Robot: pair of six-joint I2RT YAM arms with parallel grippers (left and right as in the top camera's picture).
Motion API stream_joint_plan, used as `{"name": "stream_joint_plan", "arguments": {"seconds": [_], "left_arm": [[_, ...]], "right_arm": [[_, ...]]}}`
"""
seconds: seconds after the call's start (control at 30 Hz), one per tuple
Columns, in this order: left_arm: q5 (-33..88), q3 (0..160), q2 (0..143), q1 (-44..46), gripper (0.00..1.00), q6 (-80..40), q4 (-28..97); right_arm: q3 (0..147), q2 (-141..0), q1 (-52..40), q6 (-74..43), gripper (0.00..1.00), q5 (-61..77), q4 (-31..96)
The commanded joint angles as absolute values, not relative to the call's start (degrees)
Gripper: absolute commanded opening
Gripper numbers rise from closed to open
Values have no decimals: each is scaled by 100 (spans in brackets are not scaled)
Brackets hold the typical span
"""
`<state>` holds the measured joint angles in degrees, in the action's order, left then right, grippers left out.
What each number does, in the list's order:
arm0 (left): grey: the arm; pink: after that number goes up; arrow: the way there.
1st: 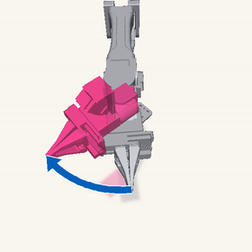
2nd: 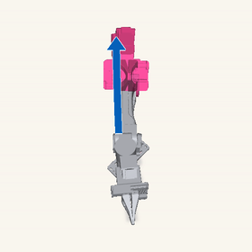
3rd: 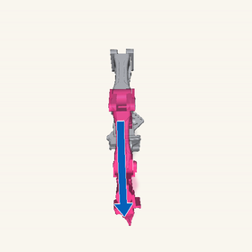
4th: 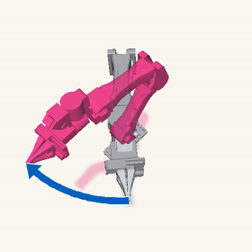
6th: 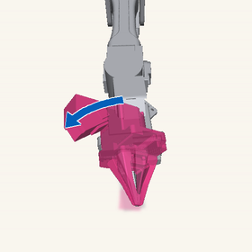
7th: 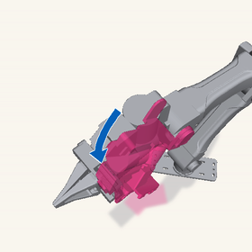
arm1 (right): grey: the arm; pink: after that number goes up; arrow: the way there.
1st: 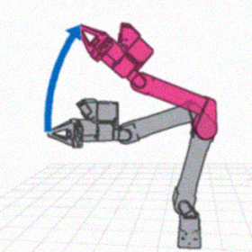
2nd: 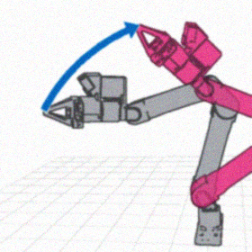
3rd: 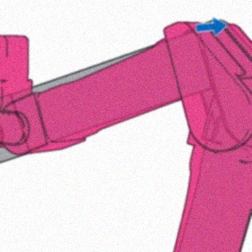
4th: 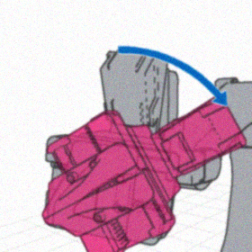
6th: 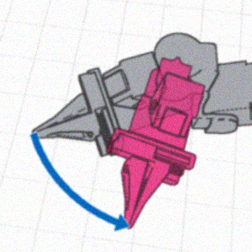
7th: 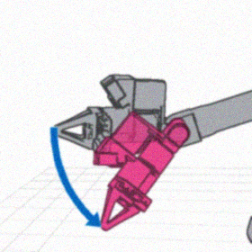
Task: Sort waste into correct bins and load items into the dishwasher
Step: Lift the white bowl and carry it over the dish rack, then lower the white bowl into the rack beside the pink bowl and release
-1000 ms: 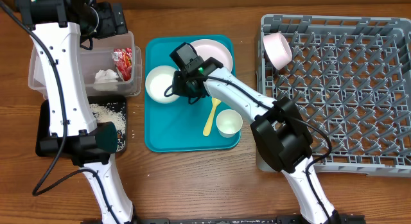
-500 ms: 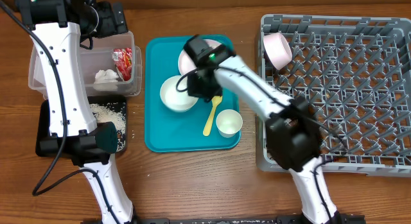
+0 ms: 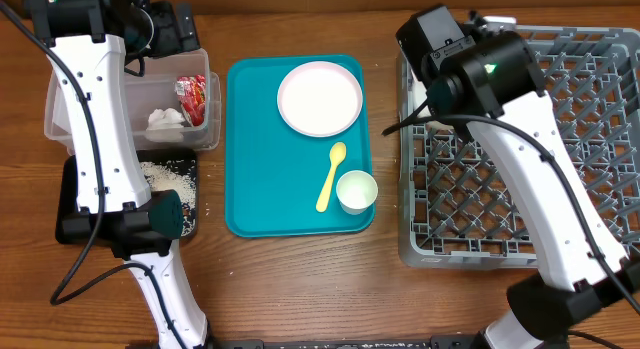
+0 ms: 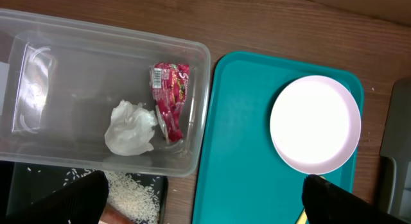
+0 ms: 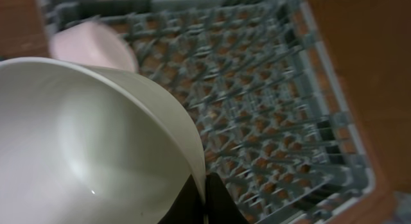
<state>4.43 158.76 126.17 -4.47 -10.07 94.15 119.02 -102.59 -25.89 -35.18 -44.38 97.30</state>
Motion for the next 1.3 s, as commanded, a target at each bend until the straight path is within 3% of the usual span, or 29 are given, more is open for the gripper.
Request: {"name": "stream_joint_plan", "arguments": {"seconds": [0.0,0.23,0.5,0.73,1.27], "left_arm": [[403,15860,12534,-414,98,-921,9345],[403,15860,12534,-414,99,-921,9177],[405,15860,12534,-410,99,-923,9098],[458,15860,12534,-410,100,-958,9115],[449,15860,12534,-410,100,-987,8991]], "right_arm": [[11642,-10490,-2519,-3983,4,-5369,9706],[10864,-10490,-2217,-4049,4,-5747,9708],[9935,-10490,-1793,-3422,4,-7260,9690],[9843,-10495,-1798,-3400,4,-5972,8960],[9815,-10794,-1922,-2952,4,-5848,8237]]}}
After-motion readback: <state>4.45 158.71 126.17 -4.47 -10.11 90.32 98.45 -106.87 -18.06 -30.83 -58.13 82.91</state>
